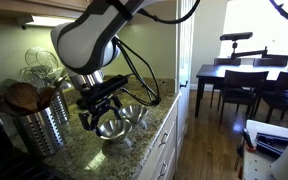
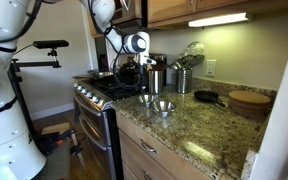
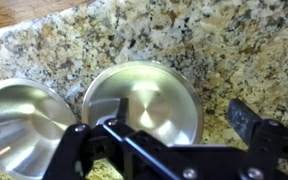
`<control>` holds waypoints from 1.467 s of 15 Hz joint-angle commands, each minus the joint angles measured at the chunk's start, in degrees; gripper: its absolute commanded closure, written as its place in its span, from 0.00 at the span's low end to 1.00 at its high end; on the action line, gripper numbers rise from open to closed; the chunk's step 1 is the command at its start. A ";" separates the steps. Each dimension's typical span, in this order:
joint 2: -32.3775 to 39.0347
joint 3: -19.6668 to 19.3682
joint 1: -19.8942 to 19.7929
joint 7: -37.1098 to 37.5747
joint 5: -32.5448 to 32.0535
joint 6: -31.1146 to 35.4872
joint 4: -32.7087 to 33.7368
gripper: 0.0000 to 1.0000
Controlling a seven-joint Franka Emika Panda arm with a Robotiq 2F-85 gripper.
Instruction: Place the left bowl in the right bowl
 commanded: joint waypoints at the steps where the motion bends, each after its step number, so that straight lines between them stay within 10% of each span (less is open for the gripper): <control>1: 3.04 -1.50 2.14 1.27 -0.54 0.07 3.68 0.00; 22: 10.31 -3.05 4.01 0.60 0.41 -0.57 9.06 0.00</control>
